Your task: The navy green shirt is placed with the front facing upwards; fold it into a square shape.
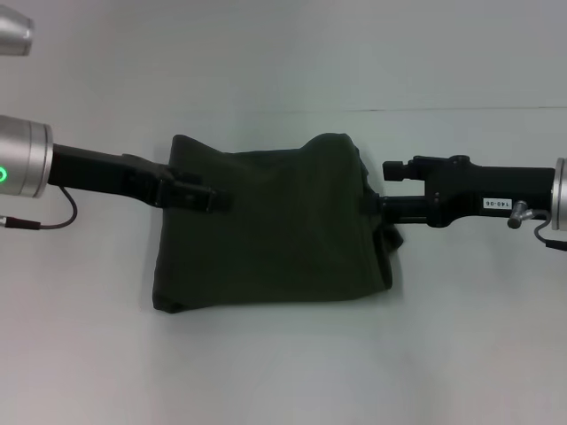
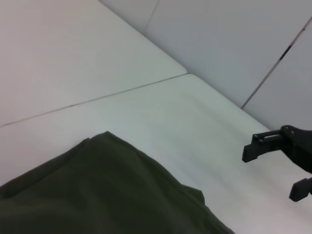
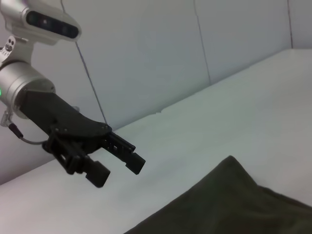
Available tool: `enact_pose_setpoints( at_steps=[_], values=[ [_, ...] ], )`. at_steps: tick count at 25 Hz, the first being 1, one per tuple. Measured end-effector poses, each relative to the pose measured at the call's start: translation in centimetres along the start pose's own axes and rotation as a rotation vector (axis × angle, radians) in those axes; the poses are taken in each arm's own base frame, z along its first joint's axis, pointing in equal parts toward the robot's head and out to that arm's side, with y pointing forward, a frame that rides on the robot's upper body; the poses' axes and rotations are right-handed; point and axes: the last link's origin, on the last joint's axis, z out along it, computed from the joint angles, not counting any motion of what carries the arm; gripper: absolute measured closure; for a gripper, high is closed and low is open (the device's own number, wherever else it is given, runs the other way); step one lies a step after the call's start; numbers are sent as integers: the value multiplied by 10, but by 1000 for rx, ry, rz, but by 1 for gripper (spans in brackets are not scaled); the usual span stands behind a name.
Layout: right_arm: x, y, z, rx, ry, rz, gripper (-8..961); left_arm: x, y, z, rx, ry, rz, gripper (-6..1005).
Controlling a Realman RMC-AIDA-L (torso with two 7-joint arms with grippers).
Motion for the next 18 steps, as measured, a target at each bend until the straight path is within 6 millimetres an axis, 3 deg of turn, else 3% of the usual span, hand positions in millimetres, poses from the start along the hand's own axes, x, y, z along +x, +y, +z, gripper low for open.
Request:
enact_pose_setpoints(
  at_steps=[8, 18],
  values=[
    [-1, -1, 0, -3, 24, 71, 99, -3, 10, 12, -2, -34, 184, 140],
    [-1, -2, 4, 0, 68, 74, 99, -3, 8, 11, 17, -41, 144, 140]
  ],
)
